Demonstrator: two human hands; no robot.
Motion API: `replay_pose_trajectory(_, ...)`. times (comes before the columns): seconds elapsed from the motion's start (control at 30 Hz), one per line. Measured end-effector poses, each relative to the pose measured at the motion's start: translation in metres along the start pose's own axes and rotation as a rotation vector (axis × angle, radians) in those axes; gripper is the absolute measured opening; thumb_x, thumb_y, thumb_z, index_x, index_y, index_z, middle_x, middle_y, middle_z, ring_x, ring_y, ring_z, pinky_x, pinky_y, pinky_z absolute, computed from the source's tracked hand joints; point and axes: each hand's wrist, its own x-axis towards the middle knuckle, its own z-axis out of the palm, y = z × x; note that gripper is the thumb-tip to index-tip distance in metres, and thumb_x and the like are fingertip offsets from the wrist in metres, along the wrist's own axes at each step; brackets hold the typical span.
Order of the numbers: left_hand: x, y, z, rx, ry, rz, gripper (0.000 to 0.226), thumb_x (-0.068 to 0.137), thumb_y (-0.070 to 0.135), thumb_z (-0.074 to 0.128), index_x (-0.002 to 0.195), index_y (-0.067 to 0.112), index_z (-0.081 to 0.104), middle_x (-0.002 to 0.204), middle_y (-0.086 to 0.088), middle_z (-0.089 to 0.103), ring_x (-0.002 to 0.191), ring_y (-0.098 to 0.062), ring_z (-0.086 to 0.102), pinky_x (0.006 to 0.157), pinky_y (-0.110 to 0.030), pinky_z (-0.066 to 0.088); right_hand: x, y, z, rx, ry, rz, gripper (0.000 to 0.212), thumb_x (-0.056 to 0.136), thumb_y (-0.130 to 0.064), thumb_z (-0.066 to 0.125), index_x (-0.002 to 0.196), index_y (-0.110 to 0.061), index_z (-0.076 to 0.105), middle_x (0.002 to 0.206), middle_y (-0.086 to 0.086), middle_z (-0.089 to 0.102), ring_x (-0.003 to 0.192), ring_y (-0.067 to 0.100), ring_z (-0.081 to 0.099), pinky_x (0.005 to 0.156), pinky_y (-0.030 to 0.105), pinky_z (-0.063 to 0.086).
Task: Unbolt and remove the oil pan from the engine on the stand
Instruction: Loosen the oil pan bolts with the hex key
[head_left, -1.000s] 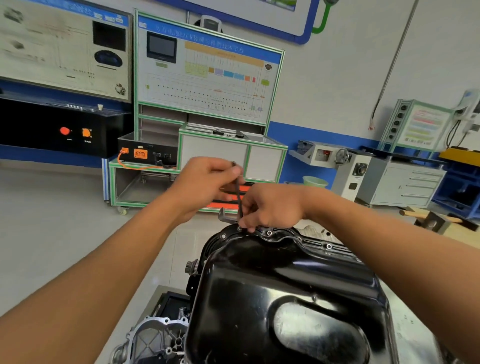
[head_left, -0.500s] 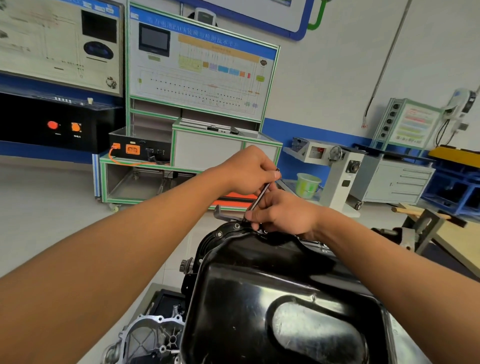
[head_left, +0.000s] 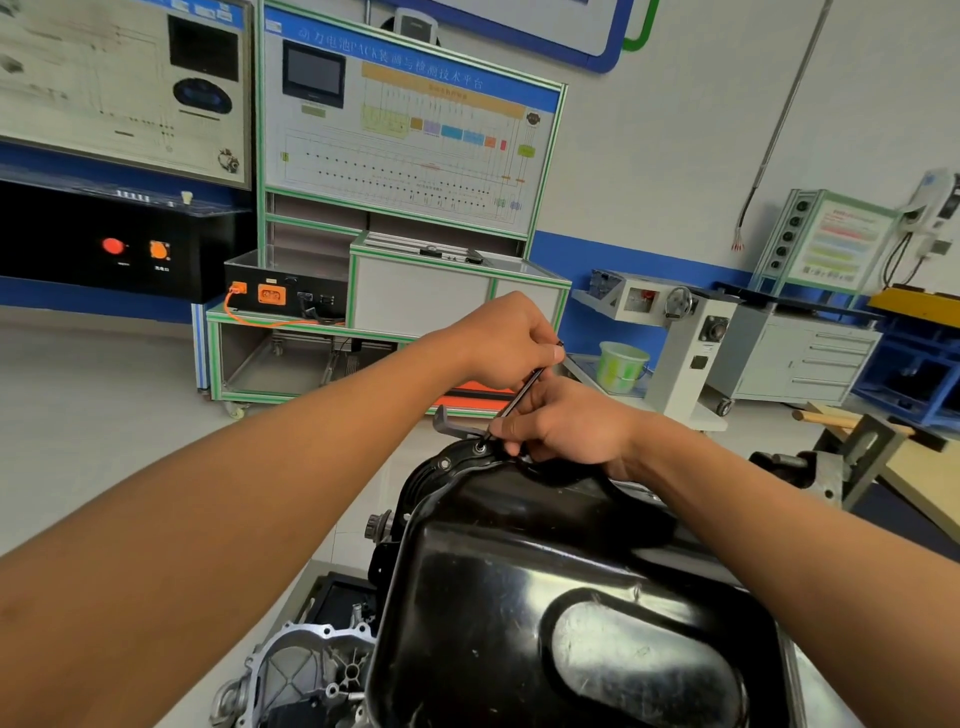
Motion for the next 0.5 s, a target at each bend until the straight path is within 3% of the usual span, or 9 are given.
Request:
replay_pose_trajectory(0.13, 0.0011, -0.0020, 0.0008, -0.012, 0.011, 0.004, 0.020, 0.097, 0.020, 0.063, 0.104, 0.007, 0.076, 0.082, 0.002, 0.071, 0.073, -0.011, 0.064, 0.071, -0.027, 0.055, 0.0024, -0.0006, 0.0063, -0.094, 0.077, -0.029, 0.039, 0.086, -0.027, 0.077, 0.053, -0.016, 0.060, 0.051, -0.004, 0.057, 0.044, 0.003, 0.046, 0.056, 0.019, 0.040)
replay_pose_trajectory(0.23, 0.0015, -0.0036, 0.0028, 0.004, 0.037, 0.015, 0.019, 0.095, 0.021, 0.065, 0.098, 0.008, 0.078, 0.085, 0.001, 0.074, 0.067, -0.001, 0.061, 0.068, -0.021, 0.053, 0.0023, 0.0002, 0.0086, -0.092, 0.089, -0.043, 0.038, 0.086, -0.030, 0.077, 0.057, -0.011, 0.062, 0.052, -0.003, 0.058, 0.045, 0.005, 0.047, 0.059, 0.023, 0.040)
replay_pose_trajectory(0.3, 0.0015, -0.0052, 0.0046, -0.001, 0.058, 0.014, 0.019, 0.095, 0.022, 0.065, 0.096, 0.008, 0.079, 0.084, 0.001, 0.075, 0.066, 0.000, 0.061, 0.070, -0.023, 0.054, 0.0026, 0.0013, 0.0098, -0.021, 0.104, -0.055, 0.033, 0.091, -0.029, 0.073, 0.070, -0.004, 0.068, 0.059, 0.002, 0.062, 0.050, 0.009, 0.051, 0.060, 0.023, 0.042)
replay_pose_trajectory(0.4, 0.0015, -0.0071, 0.0067, -0.030, 0.082, 0.006, 0.019, 0.094, 0.023, 0.067, 0.097, 0.008, 0.078, 0.086, 0.000, 0.075, 0.070, -0.006, 0.064, 0.070, -0.027, 0.057, 0.0040, 0.0024, 0.0101, 0.043, 0.114, -0.075, 0.024, 0.095, -0.021, 0.069, 0.073, -0.011, 0.067, 0.055, -0.003, 0.062, 0.045, 0.004, 0.050, 0.054, 0.018, 0.042)
replay_pose_trajectory(0.5, 0.0006, -0.0086, 0.0068, -0.044, 0.086, 0.003, 0.017, 0.094, 0.023, 0.067, 0.098, 0.011, 0.078, 0.079, 0.005, 0.072, 0.064, 0.000, 0.061, 0.065, -0.021, 0.052, 0.0057, 0.0020, 0.0091, -0.026, 0.123, -0.066, 0.025, 0.093, -0.023, 0.071, 0.069, -0.016, 0.066, 0.050, -0.006, 0.059, 0.041, 0.002, 0.048, 0.051, 0.016, 0.040)
